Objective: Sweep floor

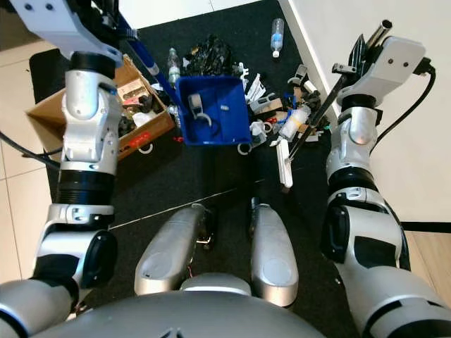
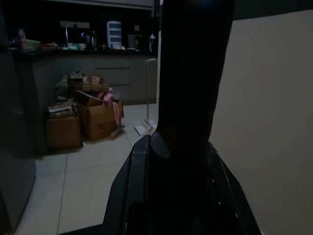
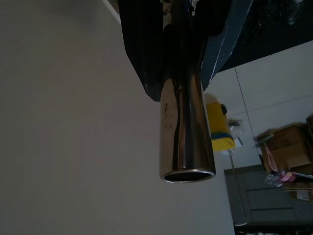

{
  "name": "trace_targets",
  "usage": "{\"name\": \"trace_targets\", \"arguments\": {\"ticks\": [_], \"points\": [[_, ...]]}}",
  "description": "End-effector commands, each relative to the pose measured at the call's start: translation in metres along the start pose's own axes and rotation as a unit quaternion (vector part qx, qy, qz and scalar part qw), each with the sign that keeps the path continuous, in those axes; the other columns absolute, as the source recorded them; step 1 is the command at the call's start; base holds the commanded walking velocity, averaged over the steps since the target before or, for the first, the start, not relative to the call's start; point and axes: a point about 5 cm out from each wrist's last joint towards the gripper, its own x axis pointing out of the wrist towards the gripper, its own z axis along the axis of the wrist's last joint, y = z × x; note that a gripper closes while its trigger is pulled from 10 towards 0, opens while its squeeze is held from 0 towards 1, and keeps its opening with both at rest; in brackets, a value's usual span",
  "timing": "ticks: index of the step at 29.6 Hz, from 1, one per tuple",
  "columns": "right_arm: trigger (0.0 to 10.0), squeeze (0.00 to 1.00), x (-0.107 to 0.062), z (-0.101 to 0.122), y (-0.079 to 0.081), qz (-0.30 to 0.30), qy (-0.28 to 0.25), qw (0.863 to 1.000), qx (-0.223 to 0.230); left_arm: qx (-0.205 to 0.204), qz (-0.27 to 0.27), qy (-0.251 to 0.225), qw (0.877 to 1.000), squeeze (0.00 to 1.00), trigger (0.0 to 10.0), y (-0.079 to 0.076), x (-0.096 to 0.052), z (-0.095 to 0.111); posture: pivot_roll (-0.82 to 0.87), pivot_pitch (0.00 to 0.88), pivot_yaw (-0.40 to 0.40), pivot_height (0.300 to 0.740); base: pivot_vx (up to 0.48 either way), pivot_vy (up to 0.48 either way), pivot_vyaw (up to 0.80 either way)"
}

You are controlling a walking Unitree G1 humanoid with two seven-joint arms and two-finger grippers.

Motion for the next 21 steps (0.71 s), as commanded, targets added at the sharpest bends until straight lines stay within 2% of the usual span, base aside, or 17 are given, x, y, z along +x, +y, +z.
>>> {"name": "trace_targets", "arguments": {"ticks": [1, 6, 10, 19, 21], "points": [[10.0, 0.00, 0.002, 0.003, 0.000, -0.003, -0.009, 1.000, 0.006, -0.014, -0.011, -0.009, 1.000, 0.00, 10.0, -0.007, 0.000, 0.002, 0.12, 0.104, -0.016, 0.740, 0.000, 0.000, 0.00], [10.0, 0.00, 0.003, 0.003, -0.002, -0.006, -0.006, 1.000, 0.008, -0.016, -0.035, -0.016, 0.999, 0.00, 10.0, -0.015, 0.001, 0.006, 0.13, 0.103, -0.019, 0.740, 0.000, 0.000, 0.00], [10.0, 0.00, 0.003, 0.003, -0.001, -0.006, -0.005, 1.000, 0.010, -0.027, -0.039, -0.024, 0.999, 0.00, 10.0, -0.016, 0.003, 0.010, 0.13, 0.102, -0.017, 0.740, 0.000, 0.000, 0.00], [10.0, 0.00, 0.003, 0.002, 0.001, -0.004, -0.004, 1.000, 0.012, -0.010, -0.049, -0.039, 0.998, 0.00, 10.0, -0.015, 0.007, 0.014, 0.13, 0.103, -0.015, 0.740, 0.000, 0.000, 0.00], [10.0, 0.00, 0.002, 0.002, 0.001, -0.004, -0.003, 1.000, 0.012, -0.008, -0.049, -0.039, 0.998, 0.00, 10.0, -0.014, 0.008, 0.014, 0.13, 0.103, -0.013, 0.740, 0.000, 0.330, 0.00]]}}
